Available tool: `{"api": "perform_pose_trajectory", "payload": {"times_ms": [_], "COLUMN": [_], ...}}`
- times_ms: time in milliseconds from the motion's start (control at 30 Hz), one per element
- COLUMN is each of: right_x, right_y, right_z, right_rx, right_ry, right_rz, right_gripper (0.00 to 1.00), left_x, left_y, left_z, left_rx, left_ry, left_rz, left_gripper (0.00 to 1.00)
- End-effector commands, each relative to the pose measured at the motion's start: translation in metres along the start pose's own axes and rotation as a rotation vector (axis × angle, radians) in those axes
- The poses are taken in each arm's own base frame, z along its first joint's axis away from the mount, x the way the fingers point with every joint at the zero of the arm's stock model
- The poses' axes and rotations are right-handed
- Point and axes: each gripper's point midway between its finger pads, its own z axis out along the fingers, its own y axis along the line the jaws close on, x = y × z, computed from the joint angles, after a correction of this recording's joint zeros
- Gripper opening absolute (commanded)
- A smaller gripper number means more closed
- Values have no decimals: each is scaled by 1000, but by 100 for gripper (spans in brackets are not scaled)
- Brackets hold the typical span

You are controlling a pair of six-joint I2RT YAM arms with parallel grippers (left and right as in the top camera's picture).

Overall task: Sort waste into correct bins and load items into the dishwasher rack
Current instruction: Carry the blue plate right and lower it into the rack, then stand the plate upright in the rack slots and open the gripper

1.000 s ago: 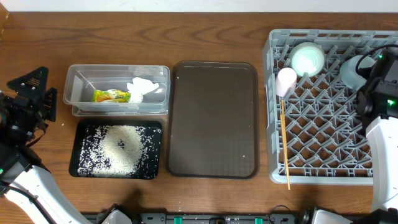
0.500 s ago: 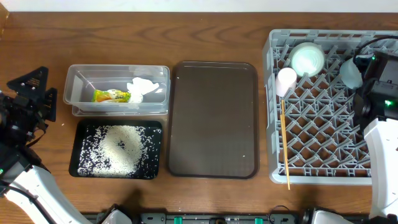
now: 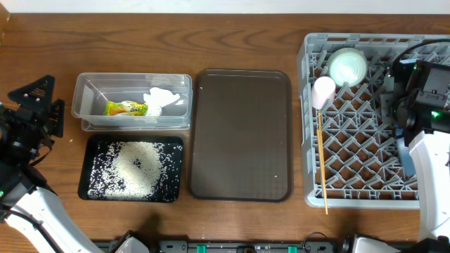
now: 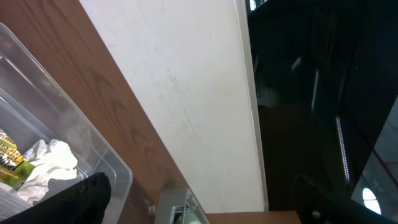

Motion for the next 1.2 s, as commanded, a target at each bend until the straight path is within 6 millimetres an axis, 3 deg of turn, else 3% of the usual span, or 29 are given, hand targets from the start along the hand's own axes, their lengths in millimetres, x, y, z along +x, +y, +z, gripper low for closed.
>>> {"api": "perform_pose_trajectory", "payload": {"times_ms": [0, 167, 367, 400, 600, 1167], "right_x": [-3, -19, -33, -35, -34, -13], "right_y": [9, 15, 5, 5, 12, 20], "right_z": [-2, -20, -60, -67, -90, -86], "right_rx": [-52, -116, -118, -128, -195, -206], "right_ry": [-22, -107, -219, -236, -271, -180], "right_rz": [82, 158, 309, 332, 371, 364], "right_gripper": [50, 74, 84, 99, 99, 99], "left_x": [-1, -1, -1, -1, -1, -1], "left_y": [-6, -6, -6, -6, -6, -6], "left_z": [-1, -1, -1, -1, -1, -1], "left_rx": [11, 11, 11, 11, 11, 11], "left_ry": [4, 4, 4, 4, 4, 4], "left_rz": [13, 13, 13, 13, 13, 13], "left_gripper": [95, 95, 95, 95, 95, 95]}}
